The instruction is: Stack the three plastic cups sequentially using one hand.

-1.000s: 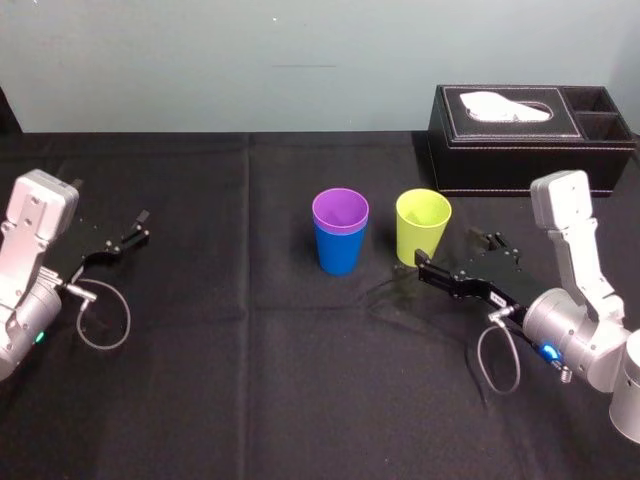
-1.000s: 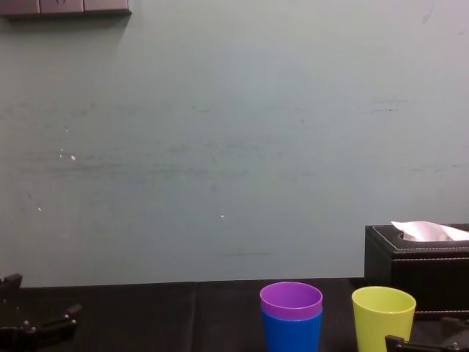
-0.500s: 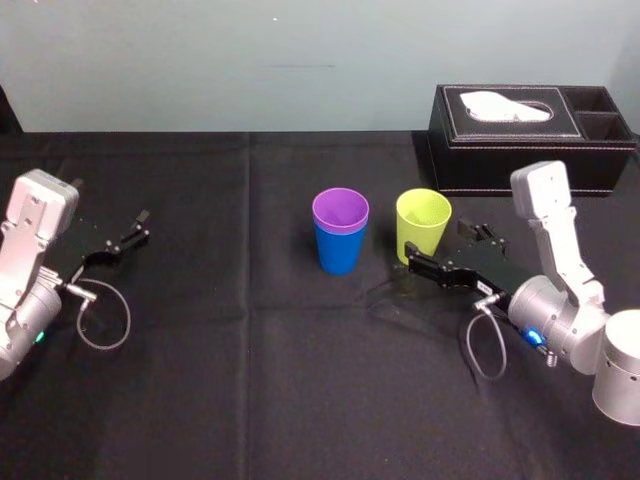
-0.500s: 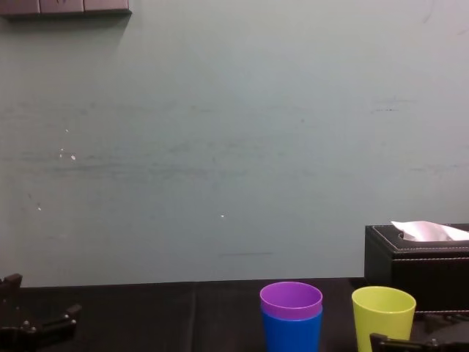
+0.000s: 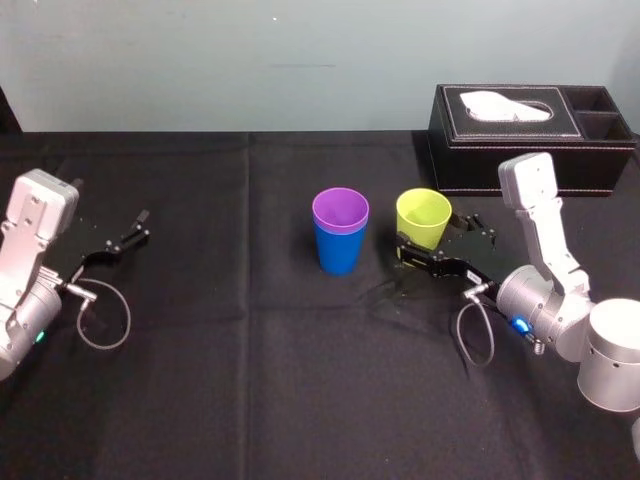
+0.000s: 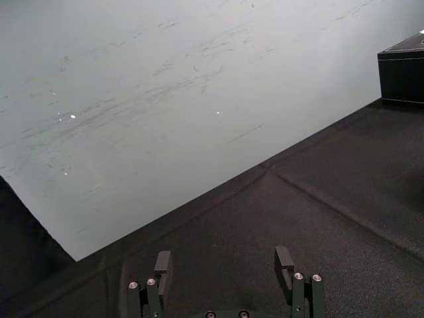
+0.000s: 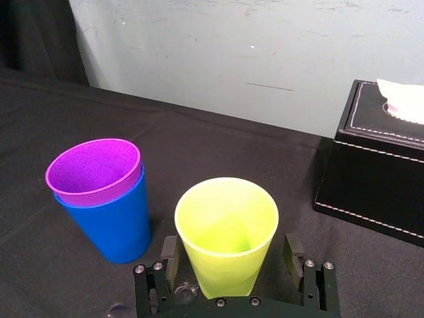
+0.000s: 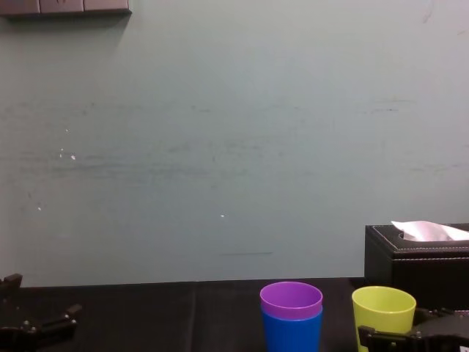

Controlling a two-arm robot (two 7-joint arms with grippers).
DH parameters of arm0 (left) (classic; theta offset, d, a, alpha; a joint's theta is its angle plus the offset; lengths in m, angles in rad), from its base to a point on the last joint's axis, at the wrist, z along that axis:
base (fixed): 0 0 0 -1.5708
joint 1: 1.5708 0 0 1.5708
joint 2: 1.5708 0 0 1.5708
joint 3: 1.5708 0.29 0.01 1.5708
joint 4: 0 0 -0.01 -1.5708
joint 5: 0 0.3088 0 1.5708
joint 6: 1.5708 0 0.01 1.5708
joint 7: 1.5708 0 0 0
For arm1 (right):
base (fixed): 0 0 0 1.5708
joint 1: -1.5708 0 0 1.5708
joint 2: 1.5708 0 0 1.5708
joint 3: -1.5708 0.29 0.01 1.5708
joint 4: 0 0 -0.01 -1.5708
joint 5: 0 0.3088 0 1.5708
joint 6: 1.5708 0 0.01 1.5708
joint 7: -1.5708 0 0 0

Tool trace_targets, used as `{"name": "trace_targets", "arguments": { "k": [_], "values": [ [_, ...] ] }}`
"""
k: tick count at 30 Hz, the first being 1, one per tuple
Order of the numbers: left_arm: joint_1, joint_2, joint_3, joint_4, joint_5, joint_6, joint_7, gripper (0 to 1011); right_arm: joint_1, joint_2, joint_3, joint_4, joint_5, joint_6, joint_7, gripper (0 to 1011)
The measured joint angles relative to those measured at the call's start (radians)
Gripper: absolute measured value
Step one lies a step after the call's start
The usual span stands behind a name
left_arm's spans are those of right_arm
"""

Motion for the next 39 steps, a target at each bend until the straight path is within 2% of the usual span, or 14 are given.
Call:
{"name": "trace_targets", "arguments": {
  "k": [24,35,39],
  "values": [
    [0.0,0.0,0.0,0.0,0.0,0.0,0.0,1011,0.036,-0.043,0.0,0.081,-0.007,-0.062,0.009,1003],
    [0.0,0.0,0.0,0.0,0.0,0.0,0.0,1011,0.037,-0.043,-0.001,0.081,-0.008,-0.063,0.009,1003],
    [0.0,0.0,0.0,0.0,0.0,0.0,0.0,1011,0.036,-0.043,0.0,0.08,-0.008,-0.063,0.009,939]
  ]
}}
